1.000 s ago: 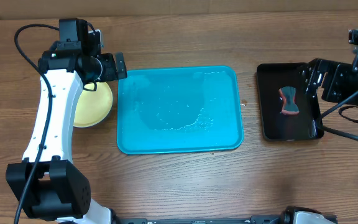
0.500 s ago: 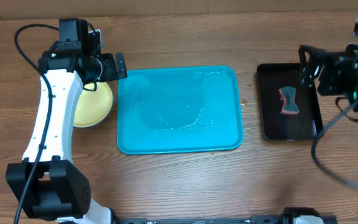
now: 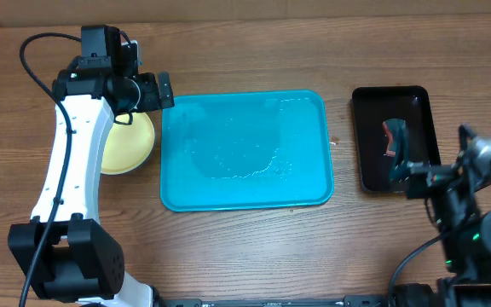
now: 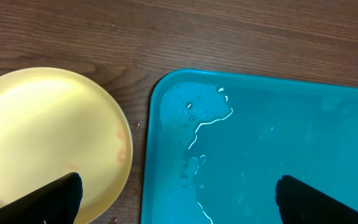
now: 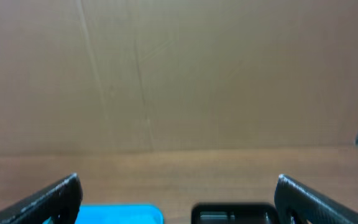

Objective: Clean dirty plates on tray and stack at the side

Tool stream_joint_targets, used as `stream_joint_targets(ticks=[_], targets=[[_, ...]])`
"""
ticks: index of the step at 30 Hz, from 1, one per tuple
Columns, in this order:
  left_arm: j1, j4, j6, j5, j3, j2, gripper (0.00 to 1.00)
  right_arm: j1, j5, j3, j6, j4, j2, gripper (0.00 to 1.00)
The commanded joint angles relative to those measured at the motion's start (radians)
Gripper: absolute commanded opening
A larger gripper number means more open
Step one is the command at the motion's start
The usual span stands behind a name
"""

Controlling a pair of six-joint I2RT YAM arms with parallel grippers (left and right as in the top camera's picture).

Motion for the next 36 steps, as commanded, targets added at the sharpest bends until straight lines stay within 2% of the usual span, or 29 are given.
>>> stream_joint_targets(ticks=[1, 7, 15, 21, 24, 36], targets=[[-0.006, 0.001, 0.004, -0.003, 0.016, 0.0, 1.0, 0.01, 0.008, -0.219, 0.02, 0.13, -0.14, 1.0], [-0.006, 0.001, 0.004, -0.003, 0.016, 0.0, 1.0, 0.014, 0.009, -0.481, 0.024, 0.317, -0.323, 1.0], [-0.006, 0.001, 0.004, -0.003, 0.016, 0.0, 1.0, 0.016, 0.01, -0.683, 0.024, 0.4, -0.473, 1.0], [-0.006, 0.001, 0.004, -0.003, 0.016, 0.0, 1.0, 0.017, 0.013, -0.682, 0.027, 0.324, -0.472, 1.0], [-0.006, 0.001, 0.004, -0.003, 0.016, 0.0, 1.0, 0.017, -0.021, -0.683, 0.037, 0.214, -0.472, 1.0], [-0.007, 0.001, 0.004, -0.003, 0.016, 0.0, 1.0, 0.018, -0.02, -0.683, 0.046, 0.219, -0.471, 1.0]])
